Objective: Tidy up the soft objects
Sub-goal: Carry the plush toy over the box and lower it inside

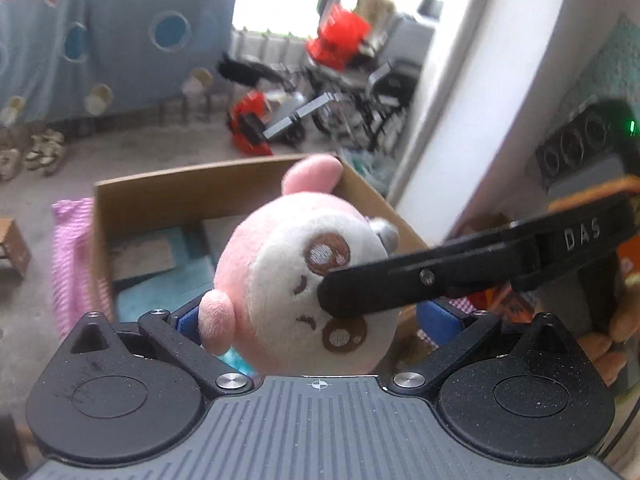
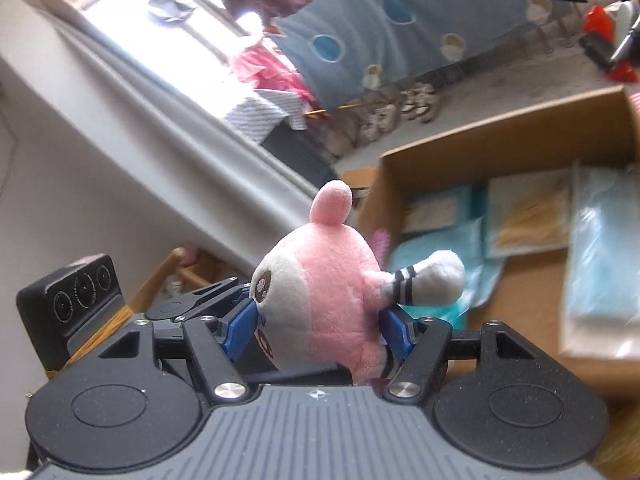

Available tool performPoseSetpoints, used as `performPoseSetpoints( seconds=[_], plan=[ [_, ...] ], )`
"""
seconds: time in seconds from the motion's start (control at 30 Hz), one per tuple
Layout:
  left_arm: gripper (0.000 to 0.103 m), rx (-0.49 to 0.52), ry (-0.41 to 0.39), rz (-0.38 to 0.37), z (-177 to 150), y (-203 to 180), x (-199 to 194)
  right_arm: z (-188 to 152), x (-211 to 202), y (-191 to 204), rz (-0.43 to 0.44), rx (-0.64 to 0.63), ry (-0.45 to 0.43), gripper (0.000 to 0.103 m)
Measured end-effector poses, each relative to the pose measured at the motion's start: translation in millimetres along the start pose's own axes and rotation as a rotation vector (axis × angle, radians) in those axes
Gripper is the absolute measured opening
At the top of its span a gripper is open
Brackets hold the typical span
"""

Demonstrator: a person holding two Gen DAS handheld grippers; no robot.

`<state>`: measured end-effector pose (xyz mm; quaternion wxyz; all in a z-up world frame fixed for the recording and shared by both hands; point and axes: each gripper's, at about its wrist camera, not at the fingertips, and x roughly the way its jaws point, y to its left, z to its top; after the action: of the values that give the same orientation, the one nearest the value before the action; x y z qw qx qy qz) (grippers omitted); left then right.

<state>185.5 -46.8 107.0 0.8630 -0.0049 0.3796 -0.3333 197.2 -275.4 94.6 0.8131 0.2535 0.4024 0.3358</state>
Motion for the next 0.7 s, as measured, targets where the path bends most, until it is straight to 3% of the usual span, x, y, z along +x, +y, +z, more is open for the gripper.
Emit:
performPoseSetpoints(
  seconds=[0.2,0.43,0.6,0.7],
  plan=[
    [0.102,-0.057,0.216,-0.074,38.0,24.2,99.2,47.8,28.0,-66.5,-0.113,0.082,0.103,0.07],
    [0.101,-0.156,0.463,-0.099,29.6,50.9,199.2,65.5,78.8,-138.5,-0.201,0.174,0.247,0.07],
    [0.101,-0.218,0.55,-0.098,22.8,64.2,238.9,60.4,97.7,-164.0,-0.234,0.184,0.304,0.07],
    [0.102,-0.218,0.555,-0.081,22.8,66.6,246.9,57.2,107.9,-173.4,-0.253,0.176,0.326,0.07]
  ],
)
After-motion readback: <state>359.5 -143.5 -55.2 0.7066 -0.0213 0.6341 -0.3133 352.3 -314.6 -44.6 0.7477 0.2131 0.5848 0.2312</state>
